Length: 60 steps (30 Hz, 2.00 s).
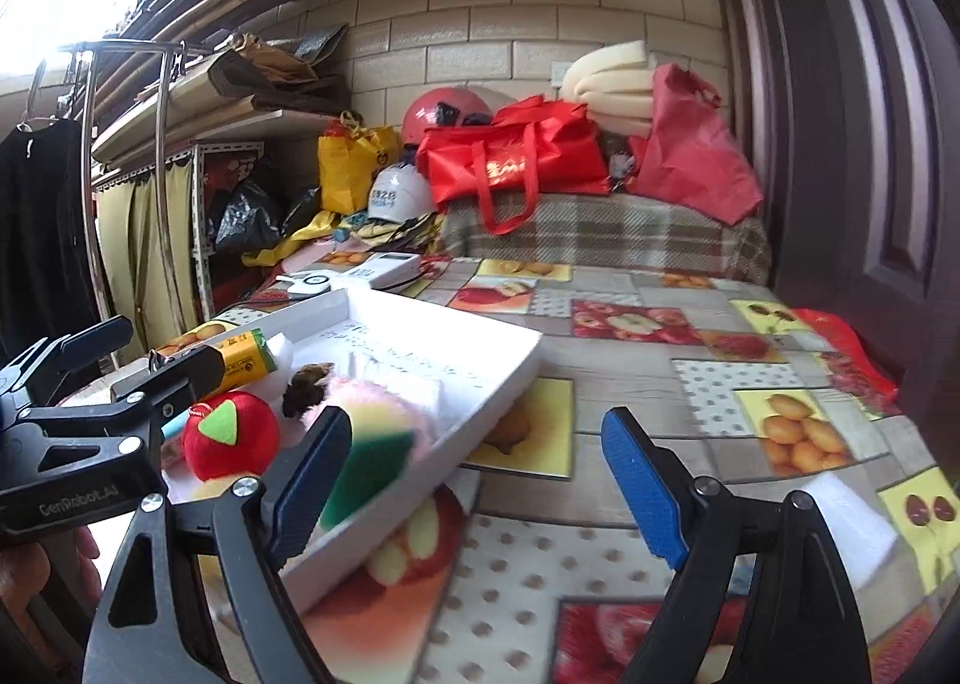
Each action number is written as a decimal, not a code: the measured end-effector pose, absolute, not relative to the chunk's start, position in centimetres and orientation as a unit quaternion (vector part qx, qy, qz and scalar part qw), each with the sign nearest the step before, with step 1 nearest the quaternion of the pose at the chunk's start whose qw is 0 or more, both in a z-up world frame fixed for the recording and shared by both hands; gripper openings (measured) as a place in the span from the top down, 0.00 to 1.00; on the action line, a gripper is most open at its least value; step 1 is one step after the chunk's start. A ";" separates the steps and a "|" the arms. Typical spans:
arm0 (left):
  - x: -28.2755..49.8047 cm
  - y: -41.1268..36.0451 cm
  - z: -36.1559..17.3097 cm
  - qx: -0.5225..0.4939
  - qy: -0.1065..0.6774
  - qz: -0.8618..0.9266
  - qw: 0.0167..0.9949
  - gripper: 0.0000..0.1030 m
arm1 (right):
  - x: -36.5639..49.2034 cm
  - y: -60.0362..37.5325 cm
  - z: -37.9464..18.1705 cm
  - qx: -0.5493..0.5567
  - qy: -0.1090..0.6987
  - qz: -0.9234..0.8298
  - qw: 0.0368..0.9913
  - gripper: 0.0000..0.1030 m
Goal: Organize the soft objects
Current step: 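Move both grippers back from the tray toward the white foam block and gray rope toy, then grasp the gray knotted rope toy with the left gripper while the right grasps the white foam block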
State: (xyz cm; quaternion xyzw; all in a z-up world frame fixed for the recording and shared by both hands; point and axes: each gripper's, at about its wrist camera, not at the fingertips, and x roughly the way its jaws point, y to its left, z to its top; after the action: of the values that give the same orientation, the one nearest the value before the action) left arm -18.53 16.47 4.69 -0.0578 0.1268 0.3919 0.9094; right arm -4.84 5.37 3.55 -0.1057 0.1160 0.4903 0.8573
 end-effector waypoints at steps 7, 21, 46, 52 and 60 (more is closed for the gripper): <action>-18.5 12.8 5.5 -0.019 0.092 0.366 0.926 0.00 | -3.6 -5.6 6.6 0.025 0.021 0.378 0.925 0.17; -11.1 9.5 4.2 -0.042 0.204 0.219 0.953 0.00 | 11.6 -10.8 3.1 -0.033 0.272 0.327 0.904 0.16; 7.1 2.2 1.1 0.039 0.378 0.070 0.922 0.08 | 16.2 -10.0 -0.1 -0.009 0.378 0.373 0.848 0.45; 8.6 3.2 0.3 0.002 0.405 0.041 0.913 0.68 | 16.4 -10.4 -0.1 0.016 0.384 0.384 0.840 0.45; 5.9 2.5 2.5 0.019 0.312 0.069 0.947 0.71 | 16.7 -11.4 -0.1 0.050 0.379 0.377 0.844 0.45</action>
State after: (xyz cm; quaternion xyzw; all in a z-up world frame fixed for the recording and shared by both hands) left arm 5.87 2.45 2.51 0.0186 0.3119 0.0687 0.9474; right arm 16.68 -11.43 -0.05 0.0499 0.3790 0.3771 0.8436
